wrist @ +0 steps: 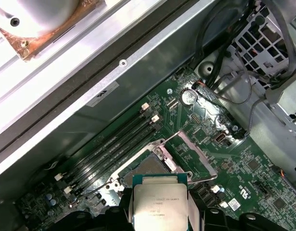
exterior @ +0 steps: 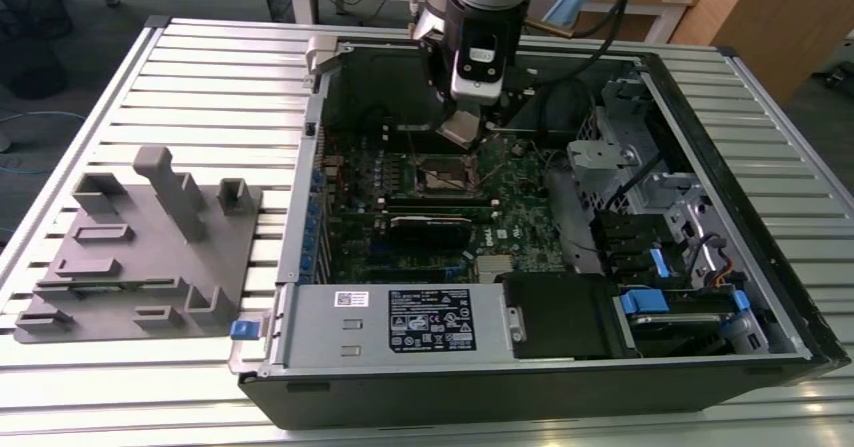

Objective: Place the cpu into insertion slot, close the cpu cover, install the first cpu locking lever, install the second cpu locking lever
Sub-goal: 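Place the cpu into insertion slot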

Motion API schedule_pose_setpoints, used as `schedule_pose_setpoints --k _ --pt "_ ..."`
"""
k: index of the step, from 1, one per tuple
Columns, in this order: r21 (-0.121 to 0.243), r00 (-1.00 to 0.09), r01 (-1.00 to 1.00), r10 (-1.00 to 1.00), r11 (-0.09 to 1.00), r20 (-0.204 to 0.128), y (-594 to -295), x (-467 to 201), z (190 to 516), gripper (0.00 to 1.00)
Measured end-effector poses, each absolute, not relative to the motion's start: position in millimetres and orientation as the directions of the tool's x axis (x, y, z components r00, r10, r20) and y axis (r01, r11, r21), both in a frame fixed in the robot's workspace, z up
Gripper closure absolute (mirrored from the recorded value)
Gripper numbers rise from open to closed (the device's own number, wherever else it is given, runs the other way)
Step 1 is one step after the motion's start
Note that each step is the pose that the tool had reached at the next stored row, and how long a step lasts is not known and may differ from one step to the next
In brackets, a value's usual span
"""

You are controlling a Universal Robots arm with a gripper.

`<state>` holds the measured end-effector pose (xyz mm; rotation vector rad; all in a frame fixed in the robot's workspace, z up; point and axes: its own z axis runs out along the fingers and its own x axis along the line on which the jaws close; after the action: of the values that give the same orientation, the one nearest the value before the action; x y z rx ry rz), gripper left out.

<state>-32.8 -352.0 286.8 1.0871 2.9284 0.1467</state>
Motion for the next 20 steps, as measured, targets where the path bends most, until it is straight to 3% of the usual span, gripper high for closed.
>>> schedule_pose_setpoints --k 15,20 --pt "0.093 -0.756 0.653 0.655 0.751 0.019 -352.0 -32.9 282.0 0.46" --pt "0.093 -0.704 0.708 0.709 0.7 0.019 -352.0 -32.9 278.4 0.46"
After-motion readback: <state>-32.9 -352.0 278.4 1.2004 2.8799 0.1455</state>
